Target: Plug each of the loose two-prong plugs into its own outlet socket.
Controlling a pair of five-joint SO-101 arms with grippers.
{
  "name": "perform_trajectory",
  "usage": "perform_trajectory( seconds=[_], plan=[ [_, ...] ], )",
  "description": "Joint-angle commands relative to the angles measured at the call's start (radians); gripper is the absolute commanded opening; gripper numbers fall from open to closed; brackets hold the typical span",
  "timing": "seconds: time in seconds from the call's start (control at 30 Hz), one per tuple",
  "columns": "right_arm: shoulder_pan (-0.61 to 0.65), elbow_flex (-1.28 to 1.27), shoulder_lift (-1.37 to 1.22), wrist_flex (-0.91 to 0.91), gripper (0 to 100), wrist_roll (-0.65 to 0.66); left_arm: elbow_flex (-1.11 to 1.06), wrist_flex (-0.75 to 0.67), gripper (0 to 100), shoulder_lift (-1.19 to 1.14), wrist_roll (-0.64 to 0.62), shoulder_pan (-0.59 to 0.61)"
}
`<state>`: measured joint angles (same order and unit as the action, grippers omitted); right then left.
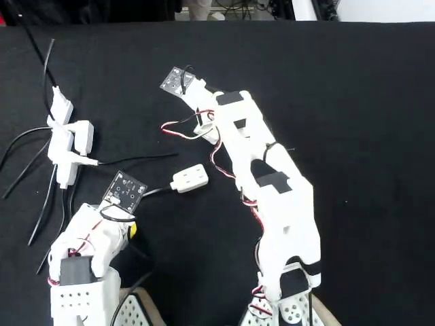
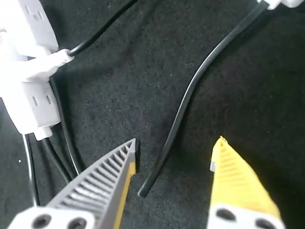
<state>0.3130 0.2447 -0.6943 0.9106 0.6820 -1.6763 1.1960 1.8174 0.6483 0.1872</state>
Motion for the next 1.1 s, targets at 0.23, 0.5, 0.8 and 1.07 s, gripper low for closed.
perform_trajectory(
  seconds=[0.23, 0.5, 0.8, 1.07],
  plan=[
    [-0.035, 0.053, 0.124, 0.16, 1.2, -0.002, -0.002, 0.0, 25, 0.006, 0.014, 0.007],
    [-0.04, -0.012, 0.246, 0.087, 14.7, -0.123, -0.002, 0.0, 25, 0.006, 0.014, 0.007],
    [-0.02, 0.031, 0.053, -0.002, 20.4, -0.13, -0.002, 0.0, 25, 0.006, 0.014, 0.007],
    [-0.031, 0.189, -0.059, 0.137, 1.5, -0.135, -0.002, 0.0, 25, 0.006, 0.014, 0.007]
  ],
)
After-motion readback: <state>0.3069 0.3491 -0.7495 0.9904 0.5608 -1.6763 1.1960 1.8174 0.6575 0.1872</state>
